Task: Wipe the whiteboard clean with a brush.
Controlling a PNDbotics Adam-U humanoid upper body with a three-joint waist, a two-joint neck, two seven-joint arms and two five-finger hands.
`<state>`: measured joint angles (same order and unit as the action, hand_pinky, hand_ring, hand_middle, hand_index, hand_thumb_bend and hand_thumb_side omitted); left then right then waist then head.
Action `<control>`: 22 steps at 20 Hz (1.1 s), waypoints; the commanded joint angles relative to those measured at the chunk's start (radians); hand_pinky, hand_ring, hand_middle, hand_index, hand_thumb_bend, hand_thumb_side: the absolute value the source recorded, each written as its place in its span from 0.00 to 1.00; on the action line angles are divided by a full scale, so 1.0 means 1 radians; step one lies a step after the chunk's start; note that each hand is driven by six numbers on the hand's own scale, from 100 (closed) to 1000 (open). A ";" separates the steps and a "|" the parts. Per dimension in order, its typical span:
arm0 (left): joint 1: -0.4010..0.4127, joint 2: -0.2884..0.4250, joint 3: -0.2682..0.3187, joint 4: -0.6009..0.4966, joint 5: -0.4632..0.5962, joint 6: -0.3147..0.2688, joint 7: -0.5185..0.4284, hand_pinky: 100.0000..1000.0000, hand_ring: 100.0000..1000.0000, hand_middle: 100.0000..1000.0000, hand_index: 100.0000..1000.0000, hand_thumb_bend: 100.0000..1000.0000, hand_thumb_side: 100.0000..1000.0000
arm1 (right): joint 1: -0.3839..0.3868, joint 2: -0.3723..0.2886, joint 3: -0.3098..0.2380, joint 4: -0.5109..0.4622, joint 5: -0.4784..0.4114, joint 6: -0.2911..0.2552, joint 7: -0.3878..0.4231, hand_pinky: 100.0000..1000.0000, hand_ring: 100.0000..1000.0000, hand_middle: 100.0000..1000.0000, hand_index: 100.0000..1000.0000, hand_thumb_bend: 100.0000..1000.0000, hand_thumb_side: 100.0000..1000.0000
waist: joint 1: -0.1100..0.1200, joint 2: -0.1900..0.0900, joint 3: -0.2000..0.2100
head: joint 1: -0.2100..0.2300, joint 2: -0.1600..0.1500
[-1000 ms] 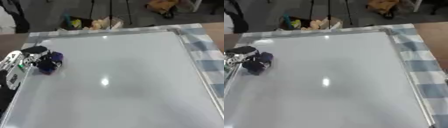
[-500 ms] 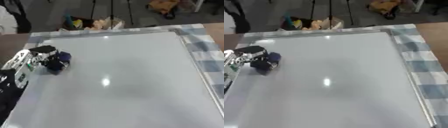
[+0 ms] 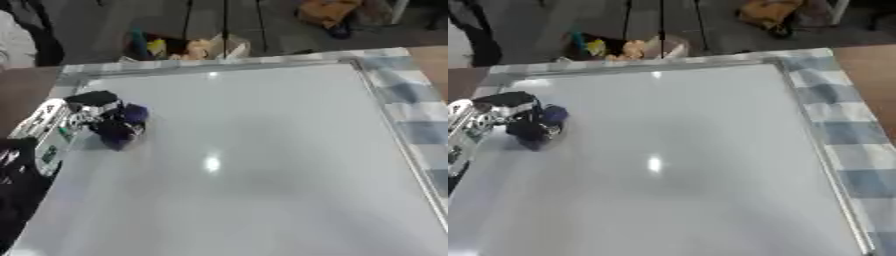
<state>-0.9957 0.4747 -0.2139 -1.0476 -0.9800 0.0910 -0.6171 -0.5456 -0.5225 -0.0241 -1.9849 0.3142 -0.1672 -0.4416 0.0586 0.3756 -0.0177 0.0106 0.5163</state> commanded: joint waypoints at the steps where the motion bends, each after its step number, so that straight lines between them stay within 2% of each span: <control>1: -0.010 0.015 0.003 0.006 -0.012 0.004 0.001 0.30 0.46 0.41 0.73 0.04 0.71 | -0.012 -0.014 -0.009 -0.015 -0.005 0.000 -0.003 0.77 0.80 0.70 0.76 0.00 0.87 | -0.006 -0.024 0.002 | 0.003 -0.011; 11: 0.006 0.045 0.047 0.063 -0.053 0.027 0.045 0.30 0.46 0.41 0.75 0.04 0.70 | -0.010 -0.017 -0.012 -0.015 -0.003 -0.001 -0.004 0.77 0.80 0.70 0.76 0.00 0.87 | -0.009 -0.026 0.006 | -0.001 -0.015; 22: 0.027 0.086 0.092 0.103 -0.047 0.055 0.076 0.30 0.46 0.41 0.75 0.03 0.70 | -0.006 -0.019 -0.015 -0.015 -0.001 0.000 -0.008 0.77 0.80 0.70 0.76 0.00 0.87 | -0.013 -0.027 0.010 | -0.006 -0.017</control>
<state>-0.9735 0.5240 -0.1330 -0.9587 -1.0266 0.1417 -0.5430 -0.5449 -0.5225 -0.0292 -1.9849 0.3142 -0.1667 -0.4460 0.0524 0.3700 -0.0106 0.0067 0.5082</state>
